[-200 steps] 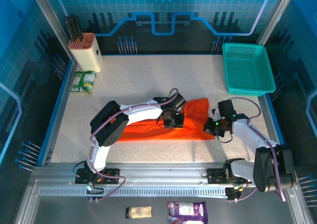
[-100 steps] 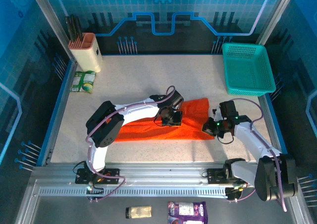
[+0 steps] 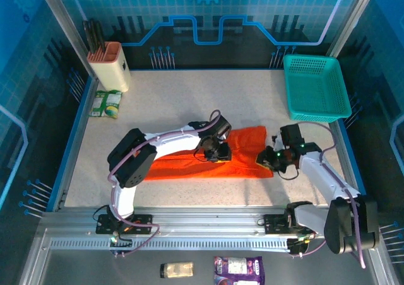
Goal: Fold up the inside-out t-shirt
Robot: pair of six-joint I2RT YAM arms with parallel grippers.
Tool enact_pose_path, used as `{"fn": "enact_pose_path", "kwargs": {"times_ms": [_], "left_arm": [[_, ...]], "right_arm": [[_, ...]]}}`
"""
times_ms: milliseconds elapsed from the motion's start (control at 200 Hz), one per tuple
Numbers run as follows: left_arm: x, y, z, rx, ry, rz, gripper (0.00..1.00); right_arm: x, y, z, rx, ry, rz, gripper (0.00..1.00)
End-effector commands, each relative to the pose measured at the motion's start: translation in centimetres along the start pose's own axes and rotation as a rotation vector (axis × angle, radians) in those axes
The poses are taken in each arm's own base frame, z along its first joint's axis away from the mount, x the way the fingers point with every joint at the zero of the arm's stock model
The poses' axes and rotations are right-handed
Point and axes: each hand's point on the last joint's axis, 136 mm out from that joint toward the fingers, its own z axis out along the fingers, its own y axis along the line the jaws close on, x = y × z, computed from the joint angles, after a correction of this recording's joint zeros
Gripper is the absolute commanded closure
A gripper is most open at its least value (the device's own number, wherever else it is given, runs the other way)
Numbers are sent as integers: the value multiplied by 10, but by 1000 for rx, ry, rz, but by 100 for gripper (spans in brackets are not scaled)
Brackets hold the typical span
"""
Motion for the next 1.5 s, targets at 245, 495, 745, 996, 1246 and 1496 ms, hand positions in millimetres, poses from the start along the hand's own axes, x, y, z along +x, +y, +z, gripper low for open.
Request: {"fn": "enact_pose_path", "kwargs": {"times_ms": [245, 495, 745, 996, 1246, 1496], "left_arm": [[-39, 48, -79, -46, -182, -45, 75], [-52, 152, -80, -134, -165, -218, 83], [-42, 218, -67, -207, -141, -356, 87], [-25, 245, -59, -234, -117, -427, 87], [-35, 226, -84, -171, -182, -412, 85], [-46, 199, -122, -116, -252, -355, 83]], "right_arm": [[-91, 56, -14, -90, -135, -108, 49], [-127, 67, 32, -165, -98, -99, 39], [-154, 31, 76, -77, -91, -31, 34], [-152, -28, 98, 137, -25, 56, 33], [-155, 13, 54, 51, -92, -6, 33], [-103, 84, 28, -161, -21, -109, 33]]}}
